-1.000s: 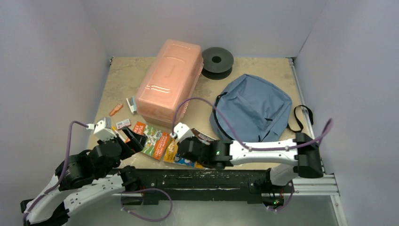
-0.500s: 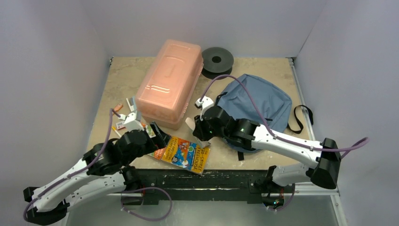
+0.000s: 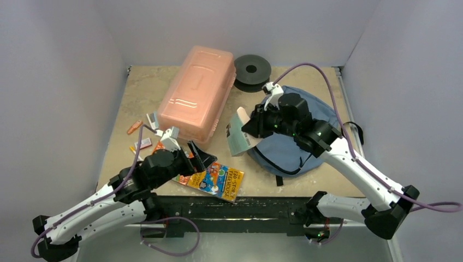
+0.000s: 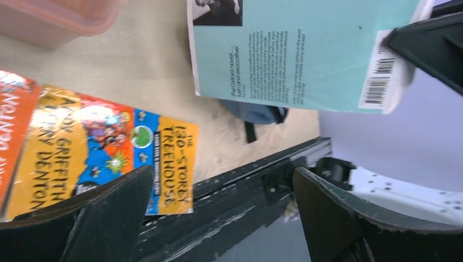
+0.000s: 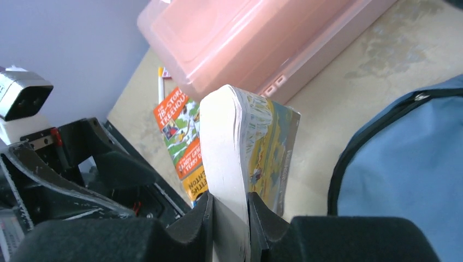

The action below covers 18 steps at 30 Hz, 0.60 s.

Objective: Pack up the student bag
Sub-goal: Pick up the book from the center of the board.

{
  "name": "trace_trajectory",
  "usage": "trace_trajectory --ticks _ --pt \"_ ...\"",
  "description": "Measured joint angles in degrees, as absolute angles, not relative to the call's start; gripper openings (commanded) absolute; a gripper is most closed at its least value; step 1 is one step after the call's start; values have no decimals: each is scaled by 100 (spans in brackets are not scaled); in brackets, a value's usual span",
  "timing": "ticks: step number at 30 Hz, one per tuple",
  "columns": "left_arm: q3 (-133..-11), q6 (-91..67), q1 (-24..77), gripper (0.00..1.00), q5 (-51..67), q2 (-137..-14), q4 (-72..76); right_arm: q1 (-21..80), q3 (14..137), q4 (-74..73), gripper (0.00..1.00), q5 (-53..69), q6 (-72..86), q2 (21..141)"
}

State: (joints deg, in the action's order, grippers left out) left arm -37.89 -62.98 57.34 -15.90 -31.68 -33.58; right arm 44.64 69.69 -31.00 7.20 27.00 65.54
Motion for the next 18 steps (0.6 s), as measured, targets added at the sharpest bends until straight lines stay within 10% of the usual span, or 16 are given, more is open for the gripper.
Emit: trace_trajectory --ticks 18 --pt "-6619 -9435 5454 88 -1365 -4355 -4158 5162 6619 -2733 0 202 731 6163"
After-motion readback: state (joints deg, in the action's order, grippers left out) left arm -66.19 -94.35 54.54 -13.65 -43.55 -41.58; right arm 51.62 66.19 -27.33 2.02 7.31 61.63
